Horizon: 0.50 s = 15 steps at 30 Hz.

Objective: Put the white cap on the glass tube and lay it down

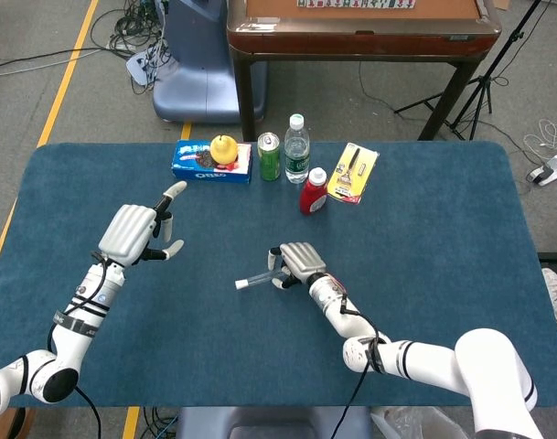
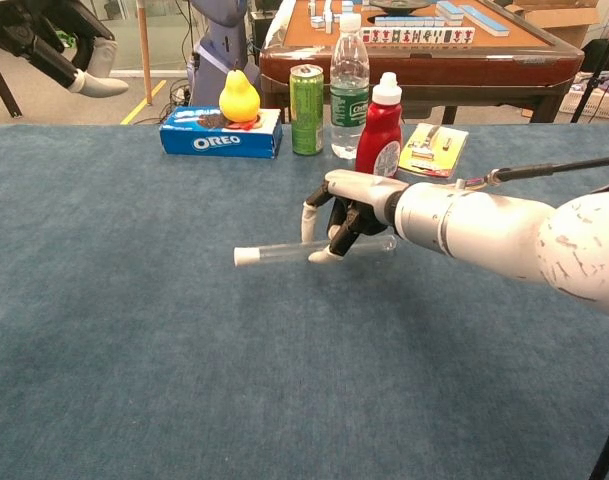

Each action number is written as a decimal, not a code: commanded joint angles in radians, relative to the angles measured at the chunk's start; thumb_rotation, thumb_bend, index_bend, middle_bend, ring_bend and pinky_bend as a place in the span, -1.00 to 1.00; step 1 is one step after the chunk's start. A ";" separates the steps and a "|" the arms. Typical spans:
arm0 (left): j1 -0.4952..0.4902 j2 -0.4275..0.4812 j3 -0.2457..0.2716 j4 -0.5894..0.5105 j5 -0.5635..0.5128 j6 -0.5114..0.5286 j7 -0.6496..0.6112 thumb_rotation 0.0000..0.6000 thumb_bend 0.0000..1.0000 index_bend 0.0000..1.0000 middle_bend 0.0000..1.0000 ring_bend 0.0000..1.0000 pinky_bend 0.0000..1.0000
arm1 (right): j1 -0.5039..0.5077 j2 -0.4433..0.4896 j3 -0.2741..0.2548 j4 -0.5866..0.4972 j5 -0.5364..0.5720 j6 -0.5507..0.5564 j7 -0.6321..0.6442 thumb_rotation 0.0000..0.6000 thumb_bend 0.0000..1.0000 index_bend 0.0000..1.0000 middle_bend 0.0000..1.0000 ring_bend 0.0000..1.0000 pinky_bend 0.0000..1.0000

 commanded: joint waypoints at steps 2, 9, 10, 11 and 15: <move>0.003 0.001 -0.002 0.004 0.004 -0.003 -0.004 1.00 -0.51 -1.00 0.35 0.29 1.00 | -0.002 0.017 0.007 -0.027 0.021 0.015 -0.022 1.00 -0.99 -0.58 1.00 1.00 1.00; 0.019 0.009 -0.007 0.013 0.005 0.008 -0.009 1.00 -0.51 -1.00 0.35 0.29 1.00 | -0.075 0.167 0.026 -0.198 -0.037 0.117 -0.008 1.00 -0.97 -0.61 1.00 1.00 1.00; 0.022 0.013 -0.005 0.015 0.000 0.007 -0.004 1.00 -0.51 -1.00 0.35 0.29 1.00 | -0.093 0.198 0.024 -0.232 -0.052 0.143 -0.009 1.00 -0.88 -0.55 1.00 1.00 1.00; 0.026 0.018 -0.003 0.017 -0.008 0.006 0.004 1.00 -0.51 -1.00 0.35 0.28 1.00 | -0.119 0.240 0.020 -0.277 -0.070 0.183 -0.014 1.00 -0.74 -0.44 1.00 1.00 1.00; 0.048 0.020 0.001 0.023 -0.035 0.024 0.026 1.00 -0.51 -0.98 0.35 0.23 0.92 | -0.204 0.382 -0.004 -0.418 -0.136 0.303 -0.042 1.00 -0.43 -0.01 1.00 1.00 1.00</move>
